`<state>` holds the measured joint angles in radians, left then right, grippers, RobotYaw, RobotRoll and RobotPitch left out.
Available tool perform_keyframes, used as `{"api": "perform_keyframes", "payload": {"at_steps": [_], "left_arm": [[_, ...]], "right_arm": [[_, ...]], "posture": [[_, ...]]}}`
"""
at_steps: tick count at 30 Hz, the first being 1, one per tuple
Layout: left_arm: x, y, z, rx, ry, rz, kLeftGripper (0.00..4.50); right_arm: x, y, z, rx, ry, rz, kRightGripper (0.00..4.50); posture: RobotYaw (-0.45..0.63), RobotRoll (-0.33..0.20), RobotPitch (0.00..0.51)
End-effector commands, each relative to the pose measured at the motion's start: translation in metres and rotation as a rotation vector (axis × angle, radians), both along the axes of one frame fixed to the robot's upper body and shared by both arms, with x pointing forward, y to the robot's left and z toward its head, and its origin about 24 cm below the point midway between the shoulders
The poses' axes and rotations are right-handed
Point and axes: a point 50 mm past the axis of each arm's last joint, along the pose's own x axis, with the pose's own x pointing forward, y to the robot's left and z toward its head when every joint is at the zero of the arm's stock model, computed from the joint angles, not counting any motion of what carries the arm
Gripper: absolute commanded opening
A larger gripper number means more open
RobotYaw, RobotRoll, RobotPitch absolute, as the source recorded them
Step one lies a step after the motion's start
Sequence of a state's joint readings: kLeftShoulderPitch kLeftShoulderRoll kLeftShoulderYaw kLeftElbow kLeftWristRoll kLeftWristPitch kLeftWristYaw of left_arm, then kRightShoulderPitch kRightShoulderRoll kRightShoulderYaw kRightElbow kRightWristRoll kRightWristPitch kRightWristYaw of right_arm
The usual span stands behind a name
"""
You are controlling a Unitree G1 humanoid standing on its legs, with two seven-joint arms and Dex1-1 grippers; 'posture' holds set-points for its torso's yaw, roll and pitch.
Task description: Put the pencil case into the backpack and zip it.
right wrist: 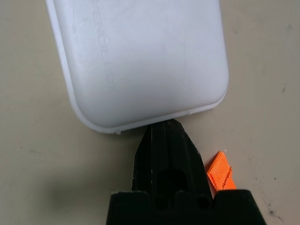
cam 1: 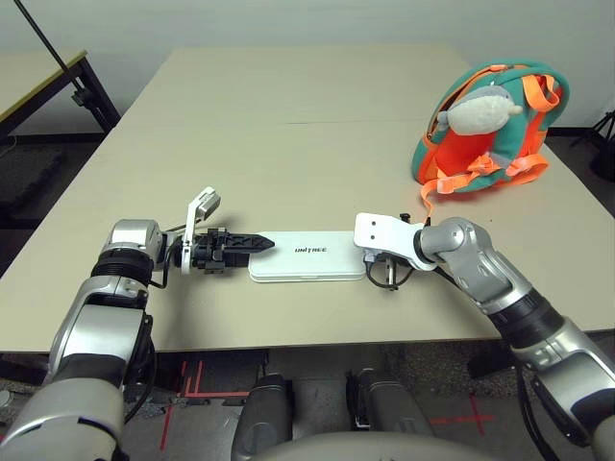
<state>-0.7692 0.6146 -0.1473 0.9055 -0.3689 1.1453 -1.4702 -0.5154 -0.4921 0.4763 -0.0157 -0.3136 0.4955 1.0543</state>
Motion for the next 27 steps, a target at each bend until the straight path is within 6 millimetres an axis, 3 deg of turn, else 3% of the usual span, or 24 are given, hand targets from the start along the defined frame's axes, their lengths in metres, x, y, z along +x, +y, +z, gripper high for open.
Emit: {"api": "perform_keyframes", "payload": {"at_steps": [1,6,8,17,20,27], "left_arm": [[-0.003,-0.001,-0.006,0.029,0.019,-0.018,3.89],[-0.002,-0.003,-0.006,0.02,0.012,-0.016,2.02],[0.0,-0.003,-0.005,0.009,0.0,-0.004,1.51],[0.009,-0.006,0.004,-0.033,-0.094,0.038,1.34],[0.016,-0.01,0.013,-0.065,-0.154,0.053,1.34],[0.026,-0.023,0.034,-0.136,-0.282,0.073,1.33]], "right_arm": [[-0.012,0.01,-0.012,0.023,0.07,0.066,0.0],[-0.015,0.003,-0.013,0.023,0.076,0.05,0.0],[-0.015,-0.005,-0.014,0.02,0.082,0.026,0.0],[-0.018,-0.063,-0.01,0.042,0.081,-0.19,0.0],[-0.019,-0.09,-0.004,0.091,0.07,-0.311,0.63],[-0.027,-0.165,0.01,0.182,-0.004,-0.672,3.27]], "posture": [[0.09,0.0,0.058],[0.1,0.0,0.055],[0.1,0.0,0.053],[0.1,0.0,0.053],[0.1,0.0,0.054],[0.09,0.0,0.055]]}}
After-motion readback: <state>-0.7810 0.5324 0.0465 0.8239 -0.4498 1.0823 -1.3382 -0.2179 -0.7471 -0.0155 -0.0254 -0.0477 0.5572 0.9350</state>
